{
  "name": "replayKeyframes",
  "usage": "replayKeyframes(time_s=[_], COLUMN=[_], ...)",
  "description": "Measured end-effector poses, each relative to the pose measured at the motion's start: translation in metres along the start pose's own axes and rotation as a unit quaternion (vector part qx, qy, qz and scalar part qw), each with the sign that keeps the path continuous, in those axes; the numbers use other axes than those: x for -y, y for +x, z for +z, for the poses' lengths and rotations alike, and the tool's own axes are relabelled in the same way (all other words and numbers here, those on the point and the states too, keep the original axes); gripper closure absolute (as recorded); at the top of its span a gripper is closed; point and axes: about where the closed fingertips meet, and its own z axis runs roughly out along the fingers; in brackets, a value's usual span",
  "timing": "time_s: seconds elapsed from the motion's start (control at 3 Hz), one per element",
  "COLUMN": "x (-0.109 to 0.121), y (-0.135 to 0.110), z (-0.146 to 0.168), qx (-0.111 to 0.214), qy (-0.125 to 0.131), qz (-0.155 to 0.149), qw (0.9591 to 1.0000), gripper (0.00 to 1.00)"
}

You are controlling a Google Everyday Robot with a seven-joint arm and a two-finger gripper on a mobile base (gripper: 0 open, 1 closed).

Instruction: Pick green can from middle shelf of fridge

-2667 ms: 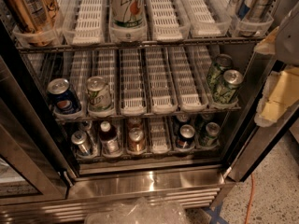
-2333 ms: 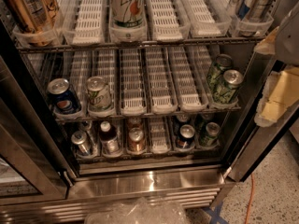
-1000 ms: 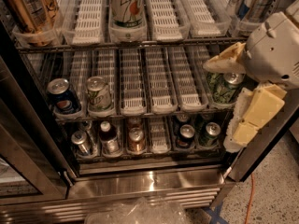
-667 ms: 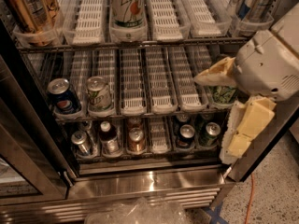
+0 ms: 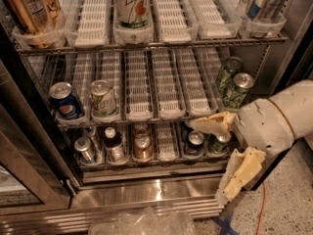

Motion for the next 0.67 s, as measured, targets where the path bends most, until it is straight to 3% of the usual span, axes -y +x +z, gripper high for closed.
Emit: replayKeyframes(time_s=[0.33,0.67], x=[0.012,0.008], y=[0.0,-0.013], z=[0.004,0.009], qx=[0.059,0.073], qy=[-0.004,0.004], qz=[0.022,0.004], qw=[0.998,0.9973], gripper=[0.0,0.0])
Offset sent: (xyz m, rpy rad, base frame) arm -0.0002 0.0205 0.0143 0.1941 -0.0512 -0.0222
